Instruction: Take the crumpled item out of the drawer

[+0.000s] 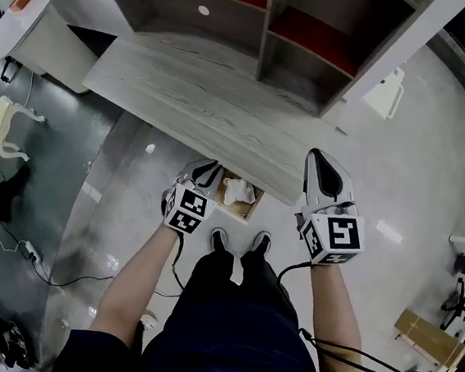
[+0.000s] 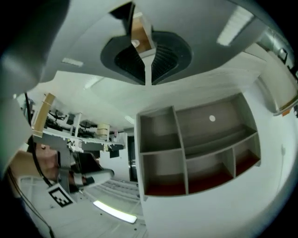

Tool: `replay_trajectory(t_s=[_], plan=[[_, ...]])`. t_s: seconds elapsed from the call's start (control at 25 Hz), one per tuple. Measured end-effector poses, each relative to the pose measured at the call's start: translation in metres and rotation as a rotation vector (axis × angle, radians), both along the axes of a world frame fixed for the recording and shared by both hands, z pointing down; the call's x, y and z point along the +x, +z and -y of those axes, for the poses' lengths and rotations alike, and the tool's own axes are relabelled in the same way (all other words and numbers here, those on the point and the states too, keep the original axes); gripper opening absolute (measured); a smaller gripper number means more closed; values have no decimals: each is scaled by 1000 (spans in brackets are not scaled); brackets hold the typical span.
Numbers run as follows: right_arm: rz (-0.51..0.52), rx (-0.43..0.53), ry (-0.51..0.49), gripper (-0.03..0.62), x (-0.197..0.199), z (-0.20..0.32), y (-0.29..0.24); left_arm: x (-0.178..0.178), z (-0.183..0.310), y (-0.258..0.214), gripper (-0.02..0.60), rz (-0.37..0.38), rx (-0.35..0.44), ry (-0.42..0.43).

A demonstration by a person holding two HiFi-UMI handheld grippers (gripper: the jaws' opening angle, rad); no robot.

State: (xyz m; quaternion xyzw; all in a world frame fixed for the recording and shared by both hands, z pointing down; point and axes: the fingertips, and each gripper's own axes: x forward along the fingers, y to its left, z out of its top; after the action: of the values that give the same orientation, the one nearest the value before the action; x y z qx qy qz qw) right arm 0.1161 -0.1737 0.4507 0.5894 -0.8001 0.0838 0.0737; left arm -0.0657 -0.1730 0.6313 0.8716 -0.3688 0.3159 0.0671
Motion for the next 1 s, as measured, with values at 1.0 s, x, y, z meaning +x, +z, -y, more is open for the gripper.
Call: replay_trajectory(t_s=[1.0], plan=[[10, -176, 215, 6, 84, -51, 81, 43, -102, 241, 81, 618, -357, 635]])
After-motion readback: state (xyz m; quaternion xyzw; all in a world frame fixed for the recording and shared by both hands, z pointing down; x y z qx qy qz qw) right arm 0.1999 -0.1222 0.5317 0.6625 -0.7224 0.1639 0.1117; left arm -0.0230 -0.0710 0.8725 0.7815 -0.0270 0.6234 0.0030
